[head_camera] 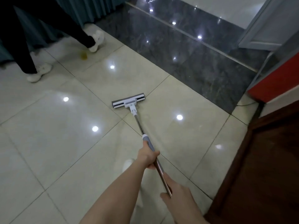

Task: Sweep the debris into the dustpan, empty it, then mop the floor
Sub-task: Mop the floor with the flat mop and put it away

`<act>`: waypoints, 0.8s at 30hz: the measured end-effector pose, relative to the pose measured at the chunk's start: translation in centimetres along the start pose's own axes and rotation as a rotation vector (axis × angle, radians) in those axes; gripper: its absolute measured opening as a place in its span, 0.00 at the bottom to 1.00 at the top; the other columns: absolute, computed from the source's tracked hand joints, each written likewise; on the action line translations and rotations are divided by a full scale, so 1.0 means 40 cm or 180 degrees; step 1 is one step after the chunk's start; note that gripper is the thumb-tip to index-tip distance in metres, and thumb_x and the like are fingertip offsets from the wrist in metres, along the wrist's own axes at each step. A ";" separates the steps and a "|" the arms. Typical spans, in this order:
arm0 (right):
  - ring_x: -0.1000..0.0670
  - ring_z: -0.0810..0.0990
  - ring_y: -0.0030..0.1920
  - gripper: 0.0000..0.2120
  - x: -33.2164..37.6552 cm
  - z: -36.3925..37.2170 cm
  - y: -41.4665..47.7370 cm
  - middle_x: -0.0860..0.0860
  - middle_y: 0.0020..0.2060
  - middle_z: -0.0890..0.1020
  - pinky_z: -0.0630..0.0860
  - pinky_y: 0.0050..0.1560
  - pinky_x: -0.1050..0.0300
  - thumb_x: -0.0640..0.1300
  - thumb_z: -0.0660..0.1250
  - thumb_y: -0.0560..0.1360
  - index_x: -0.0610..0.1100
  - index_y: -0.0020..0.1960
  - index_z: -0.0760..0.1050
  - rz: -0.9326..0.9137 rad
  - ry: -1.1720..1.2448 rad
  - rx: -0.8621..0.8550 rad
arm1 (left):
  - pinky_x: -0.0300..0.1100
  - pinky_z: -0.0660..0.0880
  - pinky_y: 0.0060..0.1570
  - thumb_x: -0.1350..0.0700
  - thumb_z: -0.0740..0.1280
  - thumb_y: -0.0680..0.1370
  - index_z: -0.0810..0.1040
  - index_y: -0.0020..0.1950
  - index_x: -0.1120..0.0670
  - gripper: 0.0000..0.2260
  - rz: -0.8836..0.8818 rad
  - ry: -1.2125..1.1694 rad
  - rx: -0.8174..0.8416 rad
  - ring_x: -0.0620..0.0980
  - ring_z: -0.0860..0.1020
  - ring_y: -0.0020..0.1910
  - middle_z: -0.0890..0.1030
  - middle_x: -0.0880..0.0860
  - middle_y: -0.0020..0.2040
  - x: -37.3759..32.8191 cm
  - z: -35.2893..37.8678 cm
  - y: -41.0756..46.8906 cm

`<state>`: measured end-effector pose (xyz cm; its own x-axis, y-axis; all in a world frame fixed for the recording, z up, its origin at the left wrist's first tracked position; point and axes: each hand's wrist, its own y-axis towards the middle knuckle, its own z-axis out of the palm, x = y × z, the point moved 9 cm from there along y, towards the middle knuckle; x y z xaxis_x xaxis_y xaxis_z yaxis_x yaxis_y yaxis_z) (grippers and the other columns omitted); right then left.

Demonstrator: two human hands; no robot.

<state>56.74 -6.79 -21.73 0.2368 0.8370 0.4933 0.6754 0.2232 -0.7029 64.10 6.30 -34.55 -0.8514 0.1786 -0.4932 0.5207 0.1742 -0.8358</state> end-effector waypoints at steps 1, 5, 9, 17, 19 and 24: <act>0.51 0.76 0.43 0.36 -0.033 0.004 -0.030 0.50 0.42 0.78 0.74 0.50 0.62 0.48 0.61 0.73 0.74 0.71 0.49 0.0050 -0.0126 0.0045 | 0.48 0.78 0.23 0.56 0.65 0.75 0.56 0.69 0.50 0.26 -0.0013 -0.0057 -0.0006 0.61 0.80 0.36 0.73 0.61 0.52 0.023 0.029 -0.029; 0.50 0.80 0.51 0.39 -0.111 -0.003 -0.117 0.49 0.50 0.81 0.76 0.54 0.60 0.48 0.61 0.72 0.81 0.65 0.42 0.0145 -0.0500 0.0034 | 0.54 0.80 0.28 0.56 0.65 0.75 0.56 0.69 0.50 0.26 -0.0109 -0.0284 -0.0108 0.62 0.80 0.40 0.72 0.58 0.47 0.088 0.111 -0.110; 0.49 0.79 0.45 0.41 -0.106 -0.015 -0.109 0.50 0.43 0.78 0.77 0.51 0.58 0.47 0.61 0.71 0.81 0.64 0.39 -0.0014 -0.0615 -0.0006 | 0.53 0.80 0.28 0.55 0.64 0.76 0.55 0.71 0.50 0.27 -0.0026 -0.0391 -0.0231 0.62 0.80 0.43 0.71 0.57 0.46 0.076 0.105 -0.110; 0.44 0.81 0.48 0.31 -0.018 -0.111 0.020 0.46 0.46 0.81 0.78 0.50 0.51 0.46 0.61 0.76 0.67 0.73 0.55 -0.0095 -0.0897 -0.0006 | 0.54 0.80 0.27 0.56 0.66 0.75 0.59 0.67 0.50 0.24 0.0139 -0.0776 -0.0362 0.63 0.79 0.45 0.72 0.60 0.53 -0.037 0.042 -0.002; 0.43 0.81 0.45 0.30 0.031 -0.128 0.076 0.45 0.45 0.81 0.80 0.47 0.50 0.45 0.61 0.76 0.63 0.74 0.56 -0.0124 -0.0944 -0.0034 | 0.55 0.80 0.28 0.56 0.66 0.74 0.60 0.67 0.49 0.25 0.0133 -0.0841 -0.0361 0.64 0.79 0.46 0.72 0.61 0.55 -0.078 -0.007 0.041; 0.43 0.80 0.35 0.31 0.173 -0.175 0.239 0.44 0.43 0.80 0.82 0.38 0.46 0.44 0.60 0.76 0.64 0.74 0.55 -0.0164 -0.0902 -0.0027 | 0.57 0.81 0.31 0.56 0.67 0.73 0.61 0.65 0.49 0.24 0.0178 -0.0883 -0.0378 0.63 0.80 0.46 0.72 0.61 0.55 -0.193 -0.156 0.164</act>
<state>69.74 -2.35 -21.45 -0.0018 0.9312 0.3645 0.6875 0.2659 -0.6757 74.49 12.11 -34.71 -0.7975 -0.0772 -0.5983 0.5571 0.2864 -0.7795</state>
